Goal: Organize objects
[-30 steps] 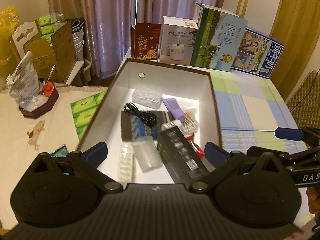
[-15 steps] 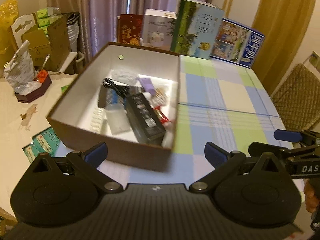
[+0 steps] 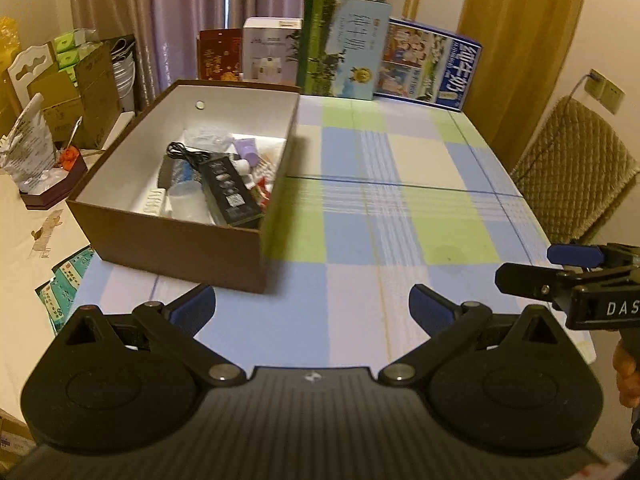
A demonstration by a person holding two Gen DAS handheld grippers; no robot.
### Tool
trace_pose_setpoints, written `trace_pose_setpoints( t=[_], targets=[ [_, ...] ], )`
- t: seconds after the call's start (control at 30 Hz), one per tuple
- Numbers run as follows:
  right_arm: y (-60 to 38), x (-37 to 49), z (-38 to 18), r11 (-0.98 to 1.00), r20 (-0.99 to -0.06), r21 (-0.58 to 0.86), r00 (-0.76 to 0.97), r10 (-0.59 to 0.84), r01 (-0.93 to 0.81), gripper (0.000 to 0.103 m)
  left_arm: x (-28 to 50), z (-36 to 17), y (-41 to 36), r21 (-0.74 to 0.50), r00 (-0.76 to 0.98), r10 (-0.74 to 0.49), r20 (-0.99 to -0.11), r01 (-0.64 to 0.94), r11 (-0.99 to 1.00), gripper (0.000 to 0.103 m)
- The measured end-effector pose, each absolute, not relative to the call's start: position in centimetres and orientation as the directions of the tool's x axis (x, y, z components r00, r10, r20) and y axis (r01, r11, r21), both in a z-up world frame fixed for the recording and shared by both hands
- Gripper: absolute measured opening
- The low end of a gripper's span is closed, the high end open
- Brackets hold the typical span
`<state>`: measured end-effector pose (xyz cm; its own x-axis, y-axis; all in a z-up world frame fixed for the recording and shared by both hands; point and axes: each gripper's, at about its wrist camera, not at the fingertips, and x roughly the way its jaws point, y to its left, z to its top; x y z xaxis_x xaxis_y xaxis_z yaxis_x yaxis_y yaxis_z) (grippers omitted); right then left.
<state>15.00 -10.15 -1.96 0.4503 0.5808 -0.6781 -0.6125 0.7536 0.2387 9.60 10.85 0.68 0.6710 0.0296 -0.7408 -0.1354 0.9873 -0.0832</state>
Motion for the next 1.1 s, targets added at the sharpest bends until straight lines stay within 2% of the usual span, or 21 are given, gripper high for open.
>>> trace_pose_setpoints(
  t=[0.57,1.1],
  targets=[
    [-17.5,11.8,-1.7,0.802,-0.685,0.222,0.497,0.533,-0.555,0.101,6.4,0.7,5.3,-0.082,0.674,-0.001,-0.738,-0.088,0.993,0.102],
    [-19.8,9.4,-1.4,0.801,-0.68,0.216,0.503,0.534,-0.559,0.101,4.0,0.7,3.4,-0.078,0.681,0.0,-0.732,-0.084,0.993,0.102]
  ],
)
